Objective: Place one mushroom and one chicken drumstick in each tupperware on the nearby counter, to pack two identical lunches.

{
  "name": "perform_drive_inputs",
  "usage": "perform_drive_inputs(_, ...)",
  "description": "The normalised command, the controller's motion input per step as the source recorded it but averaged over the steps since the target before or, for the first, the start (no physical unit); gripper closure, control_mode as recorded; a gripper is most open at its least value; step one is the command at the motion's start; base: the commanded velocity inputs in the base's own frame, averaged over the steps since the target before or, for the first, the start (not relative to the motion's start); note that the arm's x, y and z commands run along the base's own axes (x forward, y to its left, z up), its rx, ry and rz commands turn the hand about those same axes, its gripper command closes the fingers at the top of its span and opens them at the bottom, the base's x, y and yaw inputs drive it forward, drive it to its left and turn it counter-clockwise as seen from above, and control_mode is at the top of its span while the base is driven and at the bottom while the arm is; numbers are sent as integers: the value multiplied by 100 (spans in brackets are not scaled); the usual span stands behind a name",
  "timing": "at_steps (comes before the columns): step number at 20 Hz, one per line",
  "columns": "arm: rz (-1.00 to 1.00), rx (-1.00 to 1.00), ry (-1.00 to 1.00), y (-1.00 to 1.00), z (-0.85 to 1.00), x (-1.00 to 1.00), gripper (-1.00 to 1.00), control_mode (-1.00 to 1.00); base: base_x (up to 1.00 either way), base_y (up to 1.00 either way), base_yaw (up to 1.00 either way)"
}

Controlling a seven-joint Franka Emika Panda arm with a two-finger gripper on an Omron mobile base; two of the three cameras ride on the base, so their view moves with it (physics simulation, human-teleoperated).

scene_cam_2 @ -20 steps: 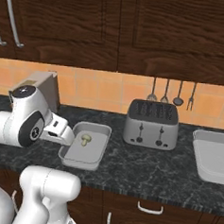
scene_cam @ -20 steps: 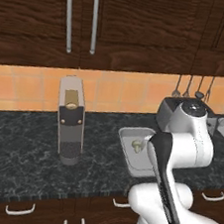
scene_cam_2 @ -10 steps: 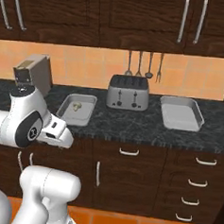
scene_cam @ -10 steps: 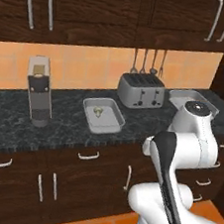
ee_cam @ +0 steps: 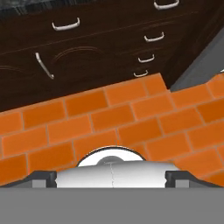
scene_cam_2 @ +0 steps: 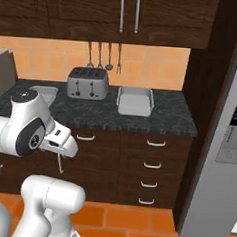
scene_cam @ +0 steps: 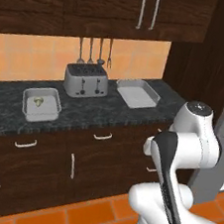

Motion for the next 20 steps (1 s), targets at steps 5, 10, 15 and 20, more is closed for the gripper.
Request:
perform_drive_inputs(5,0,0,0,0,0,0,-100,100,5,-100,23)
perform_drive_inputs(10,0,0,0,0,0,0,-100,100,-2,-100,15)
perform_drive_inputs(15,0,0,0,0,0,0,-100,100,0,-100,1)
perform_drive_inputs(20,0,0,0,0,0,0,-100,100,7,-100,0)
